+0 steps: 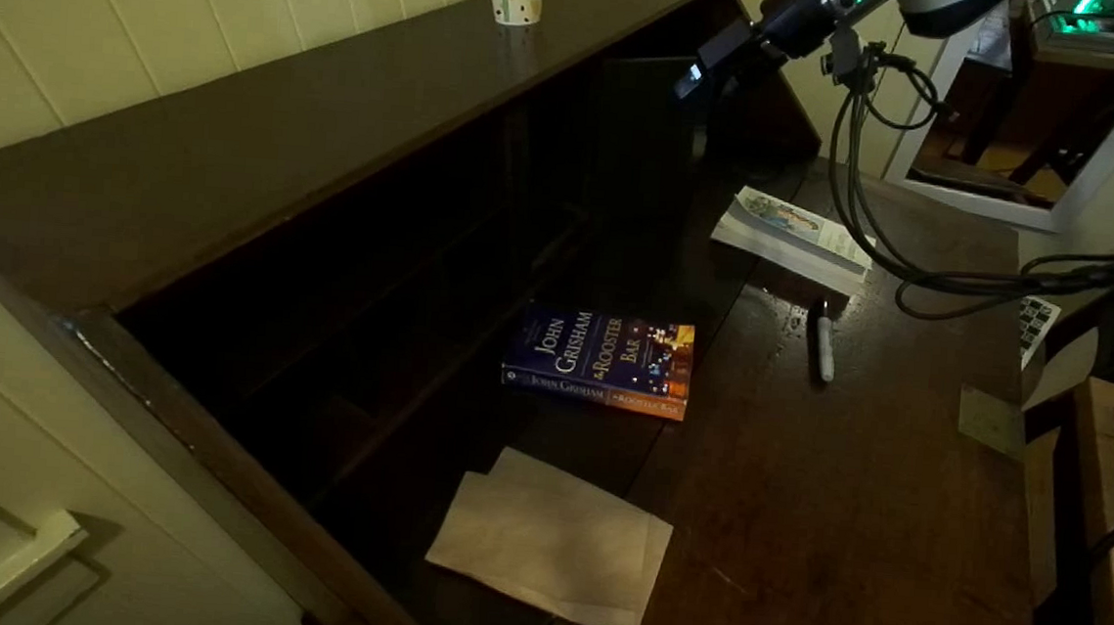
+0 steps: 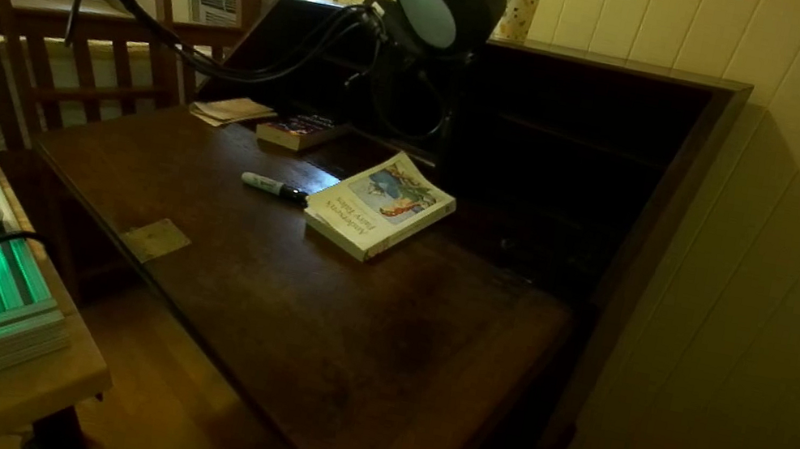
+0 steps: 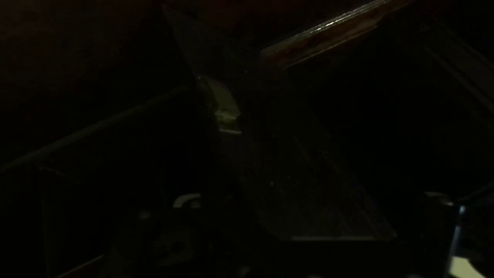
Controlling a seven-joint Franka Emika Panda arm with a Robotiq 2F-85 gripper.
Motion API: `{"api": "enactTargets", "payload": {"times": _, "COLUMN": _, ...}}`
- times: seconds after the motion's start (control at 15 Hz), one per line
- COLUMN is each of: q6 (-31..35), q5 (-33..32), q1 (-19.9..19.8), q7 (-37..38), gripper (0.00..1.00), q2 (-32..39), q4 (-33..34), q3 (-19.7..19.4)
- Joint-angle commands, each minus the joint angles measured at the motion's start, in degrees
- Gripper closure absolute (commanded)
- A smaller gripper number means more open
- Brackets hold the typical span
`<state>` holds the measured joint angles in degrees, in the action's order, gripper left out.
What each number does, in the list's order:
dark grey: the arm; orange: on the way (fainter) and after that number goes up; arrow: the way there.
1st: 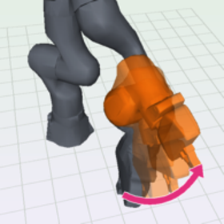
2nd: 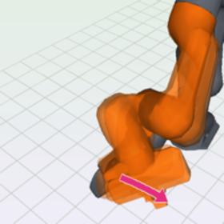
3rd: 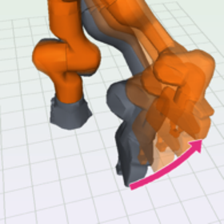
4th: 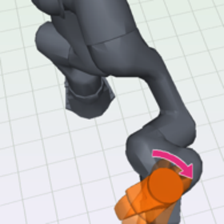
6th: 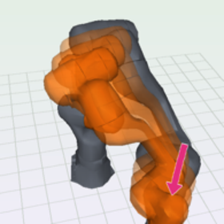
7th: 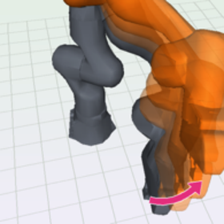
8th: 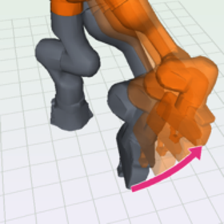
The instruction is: Move the two books
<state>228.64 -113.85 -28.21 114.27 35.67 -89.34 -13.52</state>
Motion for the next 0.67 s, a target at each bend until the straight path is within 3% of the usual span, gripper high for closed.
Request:
{"api": "enactTargets", "payload": {"times": 0.0, "q6": 3.6, "q5": -3.4, "q1": 2.2, "q7": 4.1, "gripper": 0.0, "q2": 0.1, "q4": 2.1, "q3": -0.8}}
{"api": "enactTargets", "payload": {"times": 0.13, "q6": 4.9, "q5": -4.3, "q1": 2.7, "q7": 4.1, "gripper": 0.0, "q2": -0.2, "q4": 1.9, "q3": -0.8}}
{"api": "enactTargets", "payload": {"times": 0.2, "q6": 6.4, "q5": -2.4, "q1": 5.3, "q7": 2.9, "gripper": 0.0, "q2": -0.4, "q4": 1.0, "q3": -4.0}}
{"api": "enactTargets", "payload": {"times": 0.6, "q6": 9.5, "q5": -2.5, "q1": 10.2, "q7": 3.8, "gripper": 0.0, "q2": -0.3, "q4": 1.3, "q3": -5.4}}
